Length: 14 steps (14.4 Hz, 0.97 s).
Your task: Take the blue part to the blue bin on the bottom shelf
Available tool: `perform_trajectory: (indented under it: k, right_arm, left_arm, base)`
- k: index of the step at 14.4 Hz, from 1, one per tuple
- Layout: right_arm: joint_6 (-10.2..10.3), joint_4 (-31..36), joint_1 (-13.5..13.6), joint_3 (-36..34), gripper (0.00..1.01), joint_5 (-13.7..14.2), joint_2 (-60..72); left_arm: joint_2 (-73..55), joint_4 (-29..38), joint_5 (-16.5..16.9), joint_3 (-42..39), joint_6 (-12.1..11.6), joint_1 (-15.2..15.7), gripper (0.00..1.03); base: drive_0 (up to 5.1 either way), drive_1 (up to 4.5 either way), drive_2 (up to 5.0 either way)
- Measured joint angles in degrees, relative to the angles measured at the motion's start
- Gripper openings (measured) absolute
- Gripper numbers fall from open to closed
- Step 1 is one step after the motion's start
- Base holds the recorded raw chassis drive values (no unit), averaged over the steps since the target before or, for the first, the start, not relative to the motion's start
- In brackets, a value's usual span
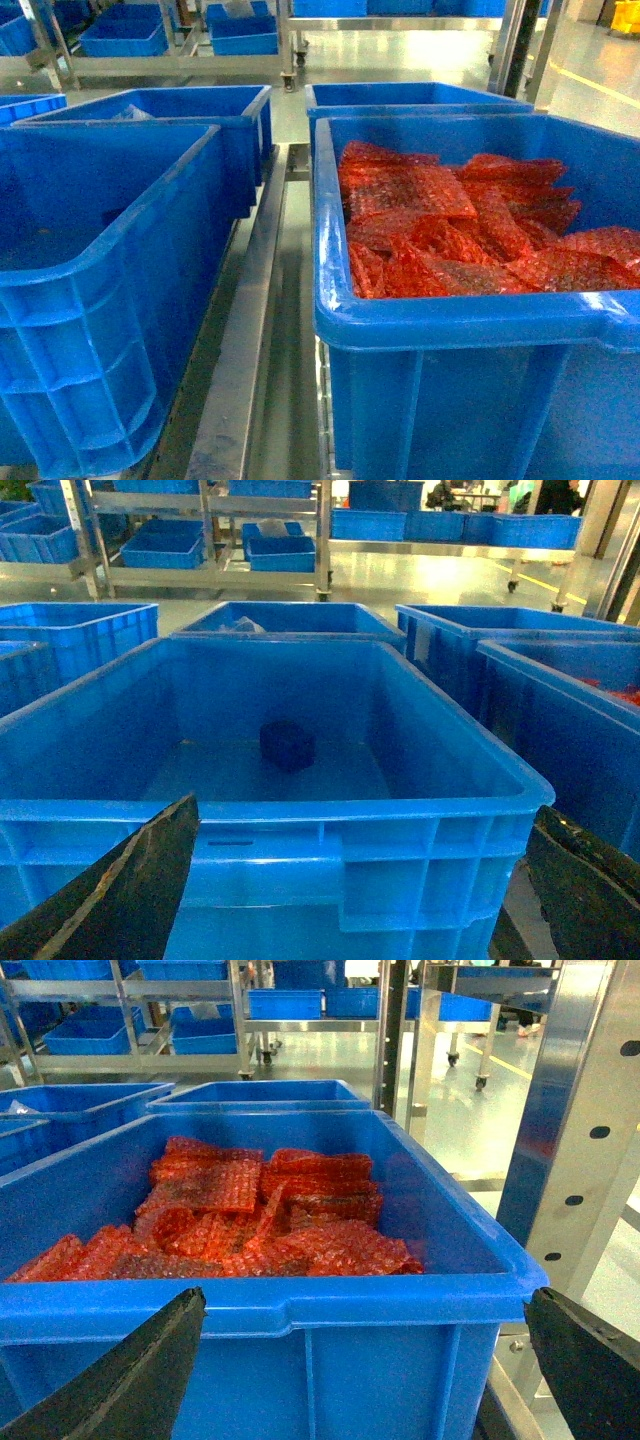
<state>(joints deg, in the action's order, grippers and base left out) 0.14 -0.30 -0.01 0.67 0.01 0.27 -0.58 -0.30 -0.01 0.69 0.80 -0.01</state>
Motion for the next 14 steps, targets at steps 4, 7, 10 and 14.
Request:
perform_trajectory:
  k: [4, 7, 10, 14]
  right_arm:
    - [0.00, 0.00, 0.00, 0.00, 0.98, 0.00, 0.00]
    - [0.00, 0.00, 0.00, 0.00, 0.98, 0.00, 0.00]
    - [0.00, 0.00, 0.00, 0.00, 0.98, 0.00, 0.00]
    - [0.00, 0.00, 0.00, 0.00, 0.98, 0.00, 0.00]
  left_arm:
    - [0.00, 0.00, 0.00, 0.00, 0.00, 0.00, 0.98]
    - [0.00, 0.00, 0.00, 0.00, 0.00, 0.00, 0.98]
    - [0.00, 0.00, 0.00, 0.00, 0.00, 0.00, 0.98]
    - [0.00, 0.00, 0.00, 0.00, 0.00, 0.00, 0.98]
  base:
    - [0.0, 0.00, 0.0]
    - [0.0, 0.00, 0.0]
    - [0.0, 0.00, 0.0]
    - [0.0, 0.00, 0.0]
